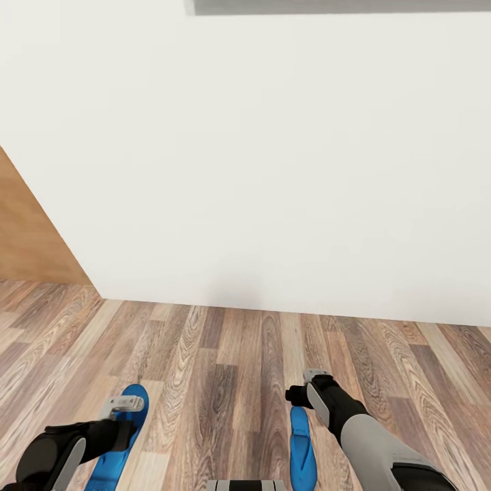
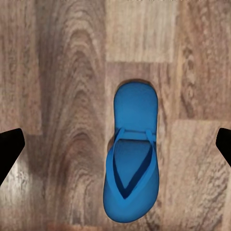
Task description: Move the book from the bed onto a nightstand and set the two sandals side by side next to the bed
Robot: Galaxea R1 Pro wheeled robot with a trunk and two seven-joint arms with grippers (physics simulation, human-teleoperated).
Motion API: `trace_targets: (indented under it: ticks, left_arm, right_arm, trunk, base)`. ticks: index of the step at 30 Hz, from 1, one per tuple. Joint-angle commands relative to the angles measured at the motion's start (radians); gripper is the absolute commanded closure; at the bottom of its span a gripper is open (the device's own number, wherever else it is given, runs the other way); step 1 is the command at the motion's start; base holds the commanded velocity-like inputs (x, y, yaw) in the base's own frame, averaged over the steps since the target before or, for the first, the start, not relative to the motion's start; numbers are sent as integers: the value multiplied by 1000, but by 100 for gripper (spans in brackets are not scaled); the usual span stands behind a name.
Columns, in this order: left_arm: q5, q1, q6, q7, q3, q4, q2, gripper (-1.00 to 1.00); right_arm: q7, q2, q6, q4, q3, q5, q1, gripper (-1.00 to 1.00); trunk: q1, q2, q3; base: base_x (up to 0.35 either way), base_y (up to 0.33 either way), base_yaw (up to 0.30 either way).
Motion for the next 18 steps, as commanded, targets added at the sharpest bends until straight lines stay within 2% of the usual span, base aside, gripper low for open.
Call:
trace_targets:
  ticks: [1, 12, 18]
  left_arm:
    - [1, -2, 5, -4, 1, -1, 0, 100]
    - [1, -8, 5, -4, 1, -2, 0, 100]
    - [1, -14, 5, -4, 1, -2, 0, 100]
  right_arm:
    - [-2, 1, 4, -1, -7, 2, 0, -100]
    - [-2, 1, 2, 13, -7, 2, 0, -100]
    - [-2, 1, 2, 17, -7, 2, 0, -100]
  trunk:
    - [0, 0, -1]
    - [0, 0, -1]
    - [2, -2, -24]
  base:
    - [0, 0, 0]
    - [0, 0, 0]
    - [0, 0, 0]
